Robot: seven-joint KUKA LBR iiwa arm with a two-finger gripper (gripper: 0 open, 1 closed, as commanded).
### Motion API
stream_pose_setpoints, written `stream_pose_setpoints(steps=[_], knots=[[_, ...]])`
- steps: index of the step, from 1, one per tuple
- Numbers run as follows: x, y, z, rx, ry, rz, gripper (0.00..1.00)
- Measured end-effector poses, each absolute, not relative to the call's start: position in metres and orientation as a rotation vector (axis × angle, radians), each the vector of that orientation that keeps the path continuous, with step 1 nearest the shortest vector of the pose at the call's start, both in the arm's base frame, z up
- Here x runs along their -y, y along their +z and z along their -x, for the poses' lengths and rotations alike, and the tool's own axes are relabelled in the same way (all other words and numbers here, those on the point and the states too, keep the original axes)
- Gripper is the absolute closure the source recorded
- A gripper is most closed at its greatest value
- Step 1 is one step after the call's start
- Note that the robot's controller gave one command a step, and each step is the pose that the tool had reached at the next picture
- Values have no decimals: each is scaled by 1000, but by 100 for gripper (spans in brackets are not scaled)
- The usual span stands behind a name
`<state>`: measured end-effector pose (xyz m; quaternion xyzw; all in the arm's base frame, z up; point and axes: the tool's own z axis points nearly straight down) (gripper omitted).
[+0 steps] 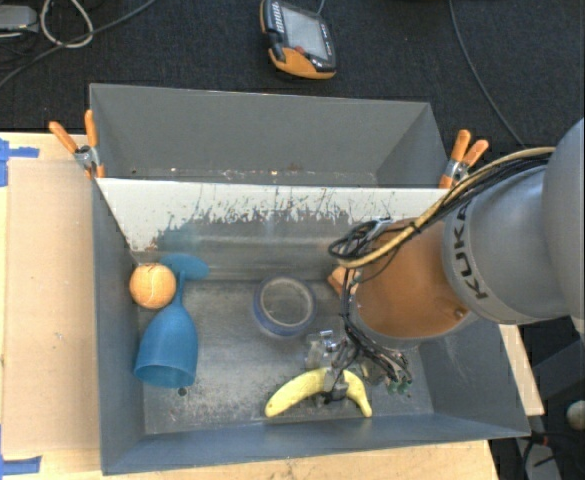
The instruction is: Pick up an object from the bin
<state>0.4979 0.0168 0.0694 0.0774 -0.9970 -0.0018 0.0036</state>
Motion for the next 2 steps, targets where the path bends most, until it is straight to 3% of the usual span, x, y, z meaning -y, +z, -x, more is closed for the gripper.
stream_pose_setpoints(steps=[2], knots=[[-17, 73, -498, 3124, -6, -246, 100]])
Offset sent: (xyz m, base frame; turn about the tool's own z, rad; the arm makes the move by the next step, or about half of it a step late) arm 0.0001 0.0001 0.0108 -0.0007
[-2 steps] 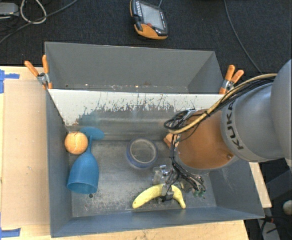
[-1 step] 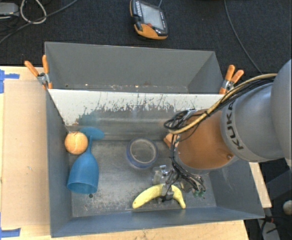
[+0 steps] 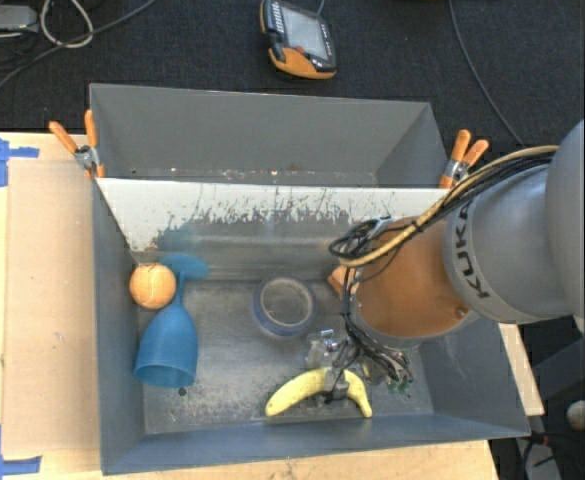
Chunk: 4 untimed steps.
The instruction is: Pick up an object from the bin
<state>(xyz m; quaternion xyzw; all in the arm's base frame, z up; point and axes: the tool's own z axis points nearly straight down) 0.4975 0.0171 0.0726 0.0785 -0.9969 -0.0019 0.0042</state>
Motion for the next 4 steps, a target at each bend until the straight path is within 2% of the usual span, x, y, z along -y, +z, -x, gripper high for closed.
stream_pose_setpoints(steps=[2, 4], knots=[[-18, 84, -497, 3122, -7, -251, 100], [-18, 122, -497, 3121, -7, -256, 100]])
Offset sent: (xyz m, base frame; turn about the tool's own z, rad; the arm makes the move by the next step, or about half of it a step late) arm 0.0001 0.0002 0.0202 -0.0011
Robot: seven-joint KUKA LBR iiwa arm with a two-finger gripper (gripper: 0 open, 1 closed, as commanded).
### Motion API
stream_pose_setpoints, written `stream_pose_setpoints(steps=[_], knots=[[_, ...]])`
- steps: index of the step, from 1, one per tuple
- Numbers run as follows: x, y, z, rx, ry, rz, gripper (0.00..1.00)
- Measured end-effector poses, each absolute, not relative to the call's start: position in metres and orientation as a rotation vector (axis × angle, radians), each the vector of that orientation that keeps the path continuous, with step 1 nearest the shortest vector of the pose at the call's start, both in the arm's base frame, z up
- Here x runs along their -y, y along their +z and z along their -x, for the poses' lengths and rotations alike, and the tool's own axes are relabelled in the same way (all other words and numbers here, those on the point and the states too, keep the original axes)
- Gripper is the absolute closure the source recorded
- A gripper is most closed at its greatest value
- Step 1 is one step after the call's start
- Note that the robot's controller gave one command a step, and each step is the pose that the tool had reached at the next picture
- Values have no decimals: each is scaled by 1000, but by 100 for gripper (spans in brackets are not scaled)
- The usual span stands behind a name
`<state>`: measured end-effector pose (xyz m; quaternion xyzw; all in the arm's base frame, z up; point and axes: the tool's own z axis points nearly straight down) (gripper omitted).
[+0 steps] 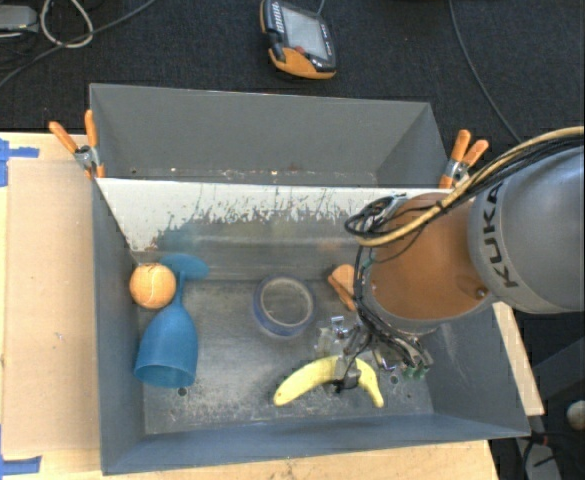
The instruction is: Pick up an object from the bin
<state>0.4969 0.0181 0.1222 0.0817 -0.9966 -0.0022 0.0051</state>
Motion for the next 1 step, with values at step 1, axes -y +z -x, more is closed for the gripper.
stream_pose_setpoints(steps=[1], knots=[[-18, 141, -496, 3117, -8, -257, 100]])
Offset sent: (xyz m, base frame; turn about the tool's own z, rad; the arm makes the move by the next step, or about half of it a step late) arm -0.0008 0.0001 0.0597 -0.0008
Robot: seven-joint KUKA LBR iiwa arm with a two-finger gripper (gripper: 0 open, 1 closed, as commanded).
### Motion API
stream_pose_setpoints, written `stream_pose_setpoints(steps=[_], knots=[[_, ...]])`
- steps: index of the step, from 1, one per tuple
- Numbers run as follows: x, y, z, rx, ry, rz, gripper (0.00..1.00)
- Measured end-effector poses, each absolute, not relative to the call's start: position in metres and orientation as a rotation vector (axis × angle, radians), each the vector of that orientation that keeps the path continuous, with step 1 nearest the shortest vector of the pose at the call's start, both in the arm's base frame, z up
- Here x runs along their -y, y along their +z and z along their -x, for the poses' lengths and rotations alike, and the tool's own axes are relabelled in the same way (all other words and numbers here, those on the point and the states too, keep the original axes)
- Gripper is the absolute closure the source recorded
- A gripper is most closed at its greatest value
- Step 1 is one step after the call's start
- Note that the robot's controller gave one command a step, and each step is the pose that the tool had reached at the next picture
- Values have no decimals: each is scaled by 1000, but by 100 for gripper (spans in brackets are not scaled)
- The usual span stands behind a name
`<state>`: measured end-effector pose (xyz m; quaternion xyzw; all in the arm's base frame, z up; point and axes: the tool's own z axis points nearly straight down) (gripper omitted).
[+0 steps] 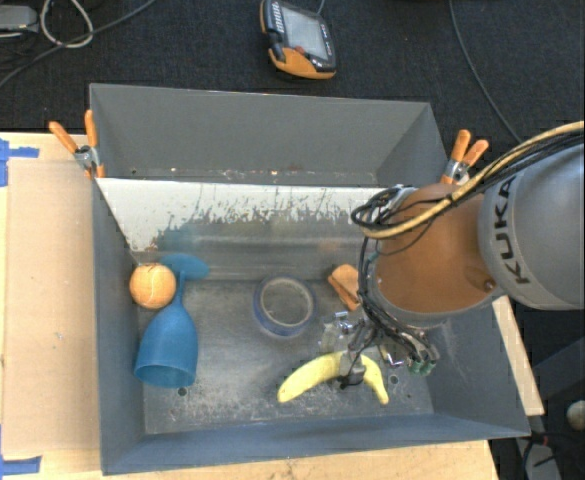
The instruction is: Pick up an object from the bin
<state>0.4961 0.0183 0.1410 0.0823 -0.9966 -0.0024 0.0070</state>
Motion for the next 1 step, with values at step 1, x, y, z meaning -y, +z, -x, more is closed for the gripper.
stream_pose_setpoints(steps=[1], knots=[[-19, 161, -496, 3117, -8, -260, 100]])
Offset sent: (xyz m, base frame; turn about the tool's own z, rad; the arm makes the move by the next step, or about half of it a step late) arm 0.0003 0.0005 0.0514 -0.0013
